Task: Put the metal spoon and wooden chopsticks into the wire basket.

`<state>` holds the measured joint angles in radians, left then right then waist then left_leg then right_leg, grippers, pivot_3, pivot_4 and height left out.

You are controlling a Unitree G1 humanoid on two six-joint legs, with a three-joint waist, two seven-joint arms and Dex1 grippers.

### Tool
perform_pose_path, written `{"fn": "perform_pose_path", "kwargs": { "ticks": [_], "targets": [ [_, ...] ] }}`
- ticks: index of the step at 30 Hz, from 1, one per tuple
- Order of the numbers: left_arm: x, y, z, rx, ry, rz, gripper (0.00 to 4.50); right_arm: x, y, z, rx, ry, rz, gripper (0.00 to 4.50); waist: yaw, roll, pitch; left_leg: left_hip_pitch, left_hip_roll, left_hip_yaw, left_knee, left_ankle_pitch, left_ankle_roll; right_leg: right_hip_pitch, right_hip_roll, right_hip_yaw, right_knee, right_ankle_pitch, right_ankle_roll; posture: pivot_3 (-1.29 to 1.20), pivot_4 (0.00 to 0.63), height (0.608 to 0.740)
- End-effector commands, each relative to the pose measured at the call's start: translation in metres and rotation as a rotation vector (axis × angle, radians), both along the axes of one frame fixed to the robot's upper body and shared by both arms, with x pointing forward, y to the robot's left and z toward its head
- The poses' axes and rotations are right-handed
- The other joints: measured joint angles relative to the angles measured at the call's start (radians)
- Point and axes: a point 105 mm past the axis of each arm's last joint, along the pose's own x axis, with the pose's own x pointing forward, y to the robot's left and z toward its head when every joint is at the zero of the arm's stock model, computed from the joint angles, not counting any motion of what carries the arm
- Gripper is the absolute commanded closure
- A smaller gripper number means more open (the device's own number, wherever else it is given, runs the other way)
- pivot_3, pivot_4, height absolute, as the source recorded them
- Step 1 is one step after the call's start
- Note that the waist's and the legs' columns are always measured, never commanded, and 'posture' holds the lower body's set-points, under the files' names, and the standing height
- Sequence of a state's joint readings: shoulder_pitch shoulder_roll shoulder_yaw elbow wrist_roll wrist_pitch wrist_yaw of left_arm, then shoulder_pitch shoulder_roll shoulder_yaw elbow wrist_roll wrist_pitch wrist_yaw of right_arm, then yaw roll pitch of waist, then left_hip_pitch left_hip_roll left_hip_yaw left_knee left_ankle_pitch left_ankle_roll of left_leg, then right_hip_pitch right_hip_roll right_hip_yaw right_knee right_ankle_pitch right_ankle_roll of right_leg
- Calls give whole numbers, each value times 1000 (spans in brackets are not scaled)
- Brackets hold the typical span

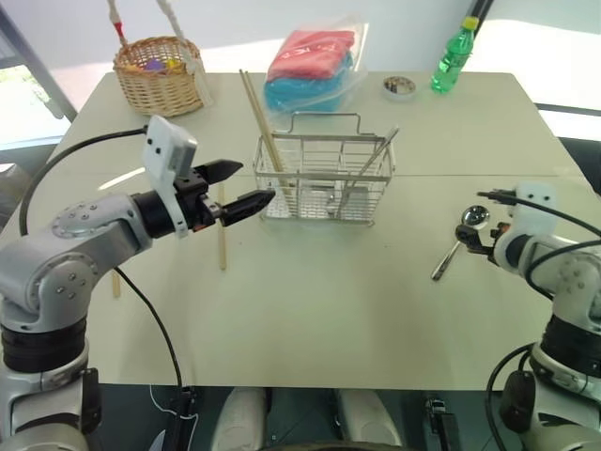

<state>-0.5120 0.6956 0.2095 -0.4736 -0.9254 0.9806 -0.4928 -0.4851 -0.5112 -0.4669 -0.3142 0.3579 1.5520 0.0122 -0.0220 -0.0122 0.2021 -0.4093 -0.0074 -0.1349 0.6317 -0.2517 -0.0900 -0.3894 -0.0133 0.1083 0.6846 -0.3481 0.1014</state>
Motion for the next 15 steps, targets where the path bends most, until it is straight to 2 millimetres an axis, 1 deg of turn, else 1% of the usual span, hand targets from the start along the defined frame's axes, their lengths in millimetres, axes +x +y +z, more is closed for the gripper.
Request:
{"fn": "perform_pose_path", "kwargs": {
  "ticks": [1, 7, 10, 15],
  "targets": [
    [-4, -5, 10, -4, -53, -18, 0, 6, -3, 3, 30, 4, -62, 8, -3, 0, 0, 0, 0, 0, 0, 0, 0, 0, 0, 0, 0, 0, 0, 0, 150, 740],
    [-9, -5, 7, -6, -44, -44, 0, 16, 4, -5, 80, 40, -108, 8, -13, 0, 0, 0, 0, 0, 0, 1, 0, 0, 0, 0, 1, 0, 0, 0, 150, 740],
    [-16, -8, 4, 14, -33, -93, 0, 22, 9, -10, 89, 54, -108, 8, -22, 0, 0, 0, 0, 0, 1, 1, 0, 0, 0, 0, 1, 0, 0, 0, 150, 740],
    [-29, -14, 2, 38, -3, -207, 0, 23, 9, -19, 109, 82, -138, 8, -24, -1, -1, 1, 0, 0, 1, 1, 0, 0, 0, 0, 2, 1, -1, 0, 150, 740]
  ]
}}
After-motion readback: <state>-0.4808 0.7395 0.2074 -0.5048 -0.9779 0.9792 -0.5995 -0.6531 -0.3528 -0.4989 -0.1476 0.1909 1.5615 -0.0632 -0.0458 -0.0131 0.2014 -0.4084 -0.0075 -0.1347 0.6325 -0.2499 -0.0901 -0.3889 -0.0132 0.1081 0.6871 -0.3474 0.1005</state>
